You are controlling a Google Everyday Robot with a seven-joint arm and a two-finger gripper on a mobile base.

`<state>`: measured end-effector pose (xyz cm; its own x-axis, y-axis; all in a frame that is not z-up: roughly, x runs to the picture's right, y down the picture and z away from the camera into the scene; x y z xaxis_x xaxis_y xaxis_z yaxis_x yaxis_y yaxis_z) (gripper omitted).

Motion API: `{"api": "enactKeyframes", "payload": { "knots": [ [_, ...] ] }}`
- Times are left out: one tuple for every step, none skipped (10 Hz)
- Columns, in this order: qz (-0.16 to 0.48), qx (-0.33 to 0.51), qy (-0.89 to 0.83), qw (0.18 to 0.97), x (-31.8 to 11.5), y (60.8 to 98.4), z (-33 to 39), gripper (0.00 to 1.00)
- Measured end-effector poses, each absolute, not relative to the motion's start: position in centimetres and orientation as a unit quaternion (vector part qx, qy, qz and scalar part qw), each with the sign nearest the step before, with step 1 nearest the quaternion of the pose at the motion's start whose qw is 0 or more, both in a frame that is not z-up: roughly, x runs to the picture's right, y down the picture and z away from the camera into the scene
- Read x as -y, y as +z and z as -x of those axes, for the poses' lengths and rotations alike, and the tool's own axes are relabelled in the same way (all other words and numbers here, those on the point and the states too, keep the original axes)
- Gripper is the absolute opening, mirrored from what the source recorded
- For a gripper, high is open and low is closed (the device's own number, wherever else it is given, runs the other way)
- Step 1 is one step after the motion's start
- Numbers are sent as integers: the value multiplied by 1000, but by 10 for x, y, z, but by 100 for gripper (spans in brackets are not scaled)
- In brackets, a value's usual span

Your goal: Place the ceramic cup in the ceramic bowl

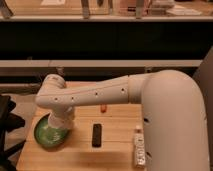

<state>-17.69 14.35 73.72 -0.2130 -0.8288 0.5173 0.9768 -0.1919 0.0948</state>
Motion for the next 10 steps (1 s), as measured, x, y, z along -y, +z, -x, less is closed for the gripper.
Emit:
{"api": "enactKeyframes", "payload": {
  "knots": [
    [179,207,-751,601,-143,737,177,11],
    [179,206,-751,601,-143,737,177,11],
    [179,207,-751,601,-143,738,177,11],
    [179,206,-751,601,-143,738,176,11],
    [179,206,-751,601,-143,738,176,11],
    [180,206,-751,601,-143,739,175,11],
    [180,206,-751,601,-142,739,175,11],
    [180,206,-751,601,-142,739,175,11],
    [180,206,-751,601,-142,739,175,11],
    [180,206,-751,601,-142,740,175,11]
  ]
}}
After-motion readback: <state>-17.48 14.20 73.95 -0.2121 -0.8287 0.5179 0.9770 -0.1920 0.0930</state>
